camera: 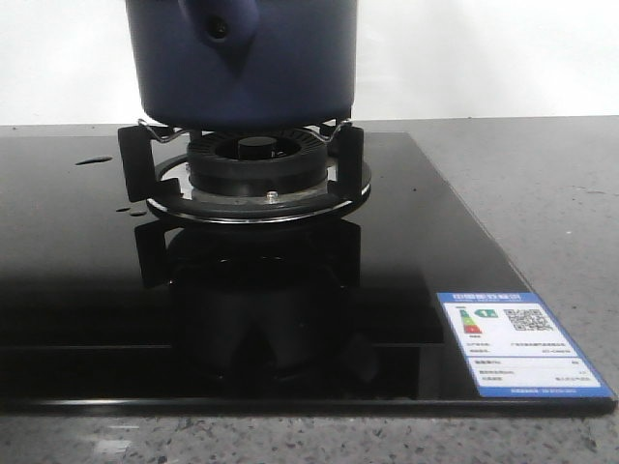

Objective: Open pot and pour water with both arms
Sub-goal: 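Tilt the cup with the right gripper to pour water into the pot, then carry the empty cup back and set it on the counter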

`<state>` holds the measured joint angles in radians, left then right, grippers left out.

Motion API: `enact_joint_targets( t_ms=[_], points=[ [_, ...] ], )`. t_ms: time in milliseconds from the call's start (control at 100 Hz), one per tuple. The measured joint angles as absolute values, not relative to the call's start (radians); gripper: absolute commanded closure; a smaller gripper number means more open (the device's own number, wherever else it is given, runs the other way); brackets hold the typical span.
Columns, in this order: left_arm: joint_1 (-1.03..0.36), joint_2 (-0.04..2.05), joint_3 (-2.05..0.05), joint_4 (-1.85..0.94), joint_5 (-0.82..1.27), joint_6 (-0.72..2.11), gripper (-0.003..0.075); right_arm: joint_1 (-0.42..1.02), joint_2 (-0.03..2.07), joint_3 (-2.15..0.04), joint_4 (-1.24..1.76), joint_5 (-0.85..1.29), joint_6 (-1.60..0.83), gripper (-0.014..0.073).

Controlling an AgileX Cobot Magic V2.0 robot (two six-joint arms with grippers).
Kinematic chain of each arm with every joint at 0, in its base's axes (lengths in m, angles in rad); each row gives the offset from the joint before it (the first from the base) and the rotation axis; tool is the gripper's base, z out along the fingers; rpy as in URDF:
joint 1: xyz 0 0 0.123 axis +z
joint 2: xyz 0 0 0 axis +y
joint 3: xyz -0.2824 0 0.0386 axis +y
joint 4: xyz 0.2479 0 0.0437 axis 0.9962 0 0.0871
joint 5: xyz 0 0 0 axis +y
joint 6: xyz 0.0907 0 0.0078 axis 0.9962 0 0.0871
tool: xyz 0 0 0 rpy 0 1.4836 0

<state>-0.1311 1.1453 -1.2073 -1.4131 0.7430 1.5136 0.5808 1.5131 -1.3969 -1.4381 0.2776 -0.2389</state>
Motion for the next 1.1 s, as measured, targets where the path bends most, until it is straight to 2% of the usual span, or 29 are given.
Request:
enact_joint_targets(
  t_ms=[180, 380, 640, 920, 1100],
  points=[
    [-0.131, 1.145, -1.207, -1.413, 0.743, 1.514, 0.0419, 0.614, 1.503, -1.397, -1.235, 0.48, -0.049, 0.0442],
    [-0.131, 1.164, -1.207, -1.415, 0.752, 1.514, 0.0419, 0.614, 1.402, -1.397, -0.978, 0.458, 0.184, 0.0442],
    [-0.133, 1.203, -1.207, -1.451, 0.772, 1.514, 0.0419, 0.532, 1.231, -1.315, -0.884, 0.466, 0.399, 0.0442],
    [-0.213, 1.244, -1.207, -1.457, 0.777, 1.559, 0.0419, 0.272, 0.968, -0.906, -0.882, 0.143, 0.568, 0.0442],
    [-0.231, 1.276, -1.207, -1.484, 0.785, 1.584, 0.0419, 0.074, 0.935, -0.671, -0.867, -0.092, 0.587, 0.0442]
  ],
)
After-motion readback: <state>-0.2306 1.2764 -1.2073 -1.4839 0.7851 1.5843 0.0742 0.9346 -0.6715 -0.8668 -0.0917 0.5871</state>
